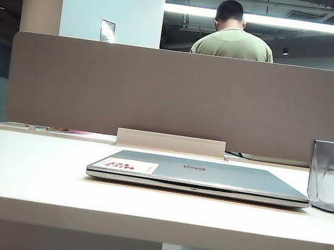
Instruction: Pick up the water cup and place it on the right side of the laptop.
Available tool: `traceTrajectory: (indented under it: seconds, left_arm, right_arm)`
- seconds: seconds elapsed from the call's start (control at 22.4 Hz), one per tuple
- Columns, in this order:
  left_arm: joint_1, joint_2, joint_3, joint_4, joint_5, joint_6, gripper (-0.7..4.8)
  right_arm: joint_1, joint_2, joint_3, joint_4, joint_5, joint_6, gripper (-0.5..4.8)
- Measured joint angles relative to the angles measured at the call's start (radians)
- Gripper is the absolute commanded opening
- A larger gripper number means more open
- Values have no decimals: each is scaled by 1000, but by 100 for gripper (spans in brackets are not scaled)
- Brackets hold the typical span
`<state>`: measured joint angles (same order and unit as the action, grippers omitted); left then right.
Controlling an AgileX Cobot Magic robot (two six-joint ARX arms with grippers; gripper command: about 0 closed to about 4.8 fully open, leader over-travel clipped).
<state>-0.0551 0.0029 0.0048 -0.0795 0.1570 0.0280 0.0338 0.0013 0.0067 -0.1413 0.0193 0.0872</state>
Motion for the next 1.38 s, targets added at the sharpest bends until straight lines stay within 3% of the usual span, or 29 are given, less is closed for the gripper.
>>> traceTrajectory:
  seconds: [1.12, 1.38]
  left_arm:
    - [0, 0, 0, 1, -3, 14, -3]
    - [0, 1, 0, 104, -127, -23, -3]
  right_arm:
    - [0, 0, 0, -38, 0, -7, -8]
    - [0, 0, 0, -39, 0, -7, -8]
